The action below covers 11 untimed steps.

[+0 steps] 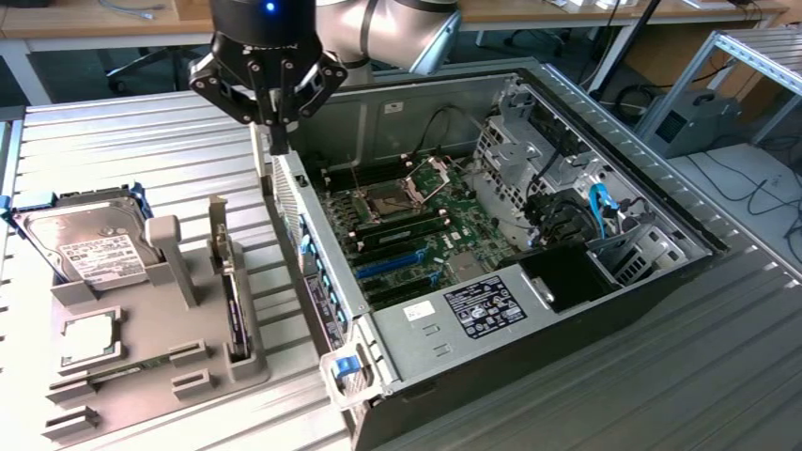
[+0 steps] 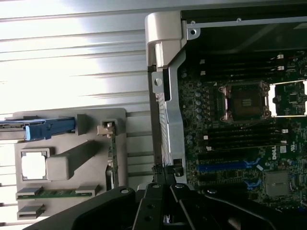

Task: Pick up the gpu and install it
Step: 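Reach for the gpu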

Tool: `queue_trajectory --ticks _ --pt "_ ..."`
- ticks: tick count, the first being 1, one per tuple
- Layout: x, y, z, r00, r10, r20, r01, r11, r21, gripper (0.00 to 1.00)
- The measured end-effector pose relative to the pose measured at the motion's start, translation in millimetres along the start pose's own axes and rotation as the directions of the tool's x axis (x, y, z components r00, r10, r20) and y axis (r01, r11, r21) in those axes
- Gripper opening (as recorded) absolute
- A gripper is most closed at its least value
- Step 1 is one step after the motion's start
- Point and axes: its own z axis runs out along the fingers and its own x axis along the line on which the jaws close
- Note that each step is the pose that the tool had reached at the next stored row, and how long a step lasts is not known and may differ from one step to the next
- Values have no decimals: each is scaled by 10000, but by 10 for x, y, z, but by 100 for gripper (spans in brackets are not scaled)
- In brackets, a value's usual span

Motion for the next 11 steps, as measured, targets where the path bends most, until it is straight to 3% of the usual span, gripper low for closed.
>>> queue_trajectory --ticks 11 --pt "51 -4 0 10000 0 1 0 10000 0 11"
